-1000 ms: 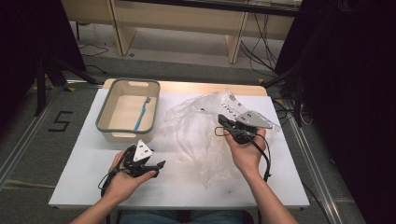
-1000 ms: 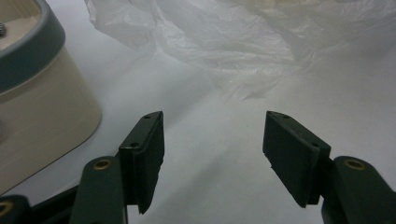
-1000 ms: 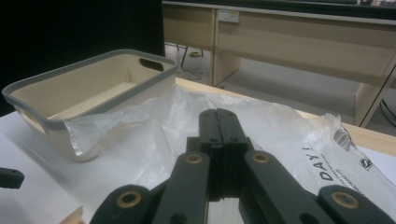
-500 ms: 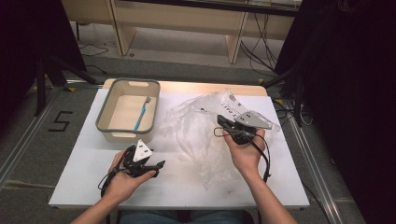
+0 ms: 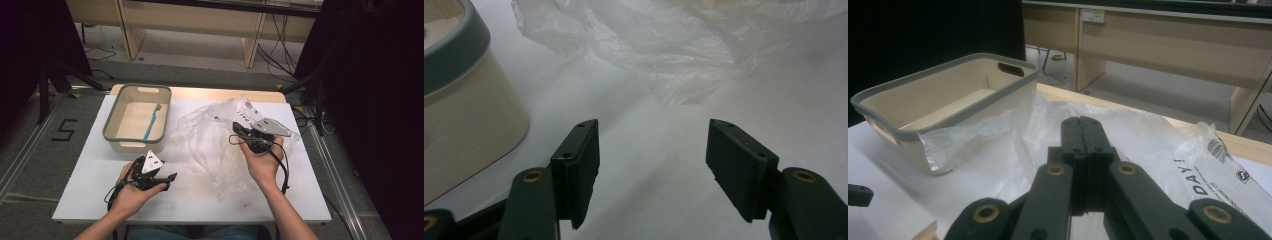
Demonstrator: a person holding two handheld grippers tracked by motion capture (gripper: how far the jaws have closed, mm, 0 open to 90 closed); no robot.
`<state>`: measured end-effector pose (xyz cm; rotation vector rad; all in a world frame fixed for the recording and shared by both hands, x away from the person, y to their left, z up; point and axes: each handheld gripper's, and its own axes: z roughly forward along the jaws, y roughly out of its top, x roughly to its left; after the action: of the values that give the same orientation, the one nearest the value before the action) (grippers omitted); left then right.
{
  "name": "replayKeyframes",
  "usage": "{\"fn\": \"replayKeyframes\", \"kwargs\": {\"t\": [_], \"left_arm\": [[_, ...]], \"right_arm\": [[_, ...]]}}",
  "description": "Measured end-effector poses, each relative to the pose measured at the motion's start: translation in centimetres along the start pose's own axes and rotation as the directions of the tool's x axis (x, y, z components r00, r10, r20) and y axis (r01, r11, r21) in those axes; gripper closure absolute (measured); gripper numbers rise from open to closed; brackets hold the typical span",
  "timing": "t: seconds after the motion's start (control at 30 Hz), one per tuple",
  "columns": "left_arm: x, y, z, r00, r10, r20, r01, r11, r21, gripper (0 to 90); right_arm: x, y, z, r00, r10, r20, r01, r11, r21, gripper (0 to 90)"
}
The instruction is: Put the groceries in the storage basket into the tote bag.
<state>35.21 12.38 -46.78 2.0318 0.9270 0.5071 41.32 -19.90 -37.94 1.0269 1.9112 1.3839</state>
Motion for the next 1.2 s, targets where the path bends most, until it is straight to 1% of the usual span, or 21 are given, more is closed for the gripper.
{"fn": "replayKeyframes", "kwargs": {"t": [0.17, 0.2, 0.23, 0.3, 0.4, 0.57, 0.63, 0.73, 0.87, 0.97, 1.07, 1.2], "left_arm": [[-0.3, 0.3, -0.2, 1.0, -0.006, -0.005, 0.006, 1.0, 0.005, 37.8], [-0.4, 0.4, -0.3, 1.0, -0.002, -0.003, 0.002, 0.9999, 0.012, 37.2], [-0.5, 0.4, -0.3, 1.0, -0.005, -0.001, 0.005, 0.9999, 0.013, 37.0], [-0.5, 0.5, -0.5, 1.0, 0.003, -0.006, -0.002, 0.9999, 0.011, 36.9], [-0.4, 0.7, -0.7, 0.9999, -0.003, -0.015, 0.003, 1.0, -0.001, 36.9], [0.1, 1.6, -1.6, 0.9998, 0.002, -0.022, -0.002, 0.9999, -0.011, 37.1], [0.3, 1.8, -1.9, 0.9997, -0.009, -0.024, 0.009, 0.9998, -0.015, 37.2], [0.8, 2.1, -2.3, 0.9998, -0.015, -0.014, 0.015, 0.9999, -0.001, 37.9], [1.5, 2.4, -2.9, 0.9994, -0.026, -0.023, 0.026, 0.9997, 0.006, 38.0], [2.2, 2.7, -3.2, 0.9985, -0.041, -0.036, 0.042, 0.9991, 0.007, 37.8], [3.0, 3.1, -3.8, 0.9976, -0.048, -0.049, 0.049, 0.9987, 0.011, 37.5], [4.1, 3.5, -4.8, 0.9951, -0.068, -0.072, 0.067, 0.9977, -0.01, 37.2]], "right_arm": [[-0.2, 0.0, -0.2, 1.0, 0.005, 0.001, -0.005, 1.0, -0.003, 90.0], [-0.3, 0.0, -0.2, 1.0, 0.007, 0.001, -0.007, 1.0, -0.003, 90.0], [-0.3, 0.0, -0.2, 1.0, 0.009, 0.0, -0.009, 1.0, -0.002, 90.0], [-0.4, 0.0, -0.2, 1.0, 0.006, -0.002, -0.006, 1.0, -0.003, 90.0], [-0.4, 0.0, -0.2, 1.0, 0.009, -0.004, -0.009, 1.0, -0.002, 90.0], [-0.3, 0.0, -0.3, 1.0, 0.004, -0.005, -0.004, 1.0, -0.002, 90.0], [-0.3, 0.0, -0.2, 1.0, 0.003, -0.006, -0.003, 1.0, -0.002, 90.0], [-0.1, -0.1, -0.2, 1.0, 0.0, -0.007, 0.0, 1.0, 0.0, 90.0], [0.0, -0.1, -0.1, 0.9999, -0.002, -0.01, 0.002, 1.0, 0.005, 90.0], [0.0, -0.1, 0.0, 0.9999, -0.004, -0.01, 0.004, 1.0, 0.008, 90.0], [0.0, -0.2, 0.0, 0.9999, -0.007, -0.011, 0.007, 1.0, 0.01, 90.0], [0.0, -0.2, 0.0, 0.9999, -0.007, -0.012, 0.007, 1.0, 0.01, 90.0]]}}
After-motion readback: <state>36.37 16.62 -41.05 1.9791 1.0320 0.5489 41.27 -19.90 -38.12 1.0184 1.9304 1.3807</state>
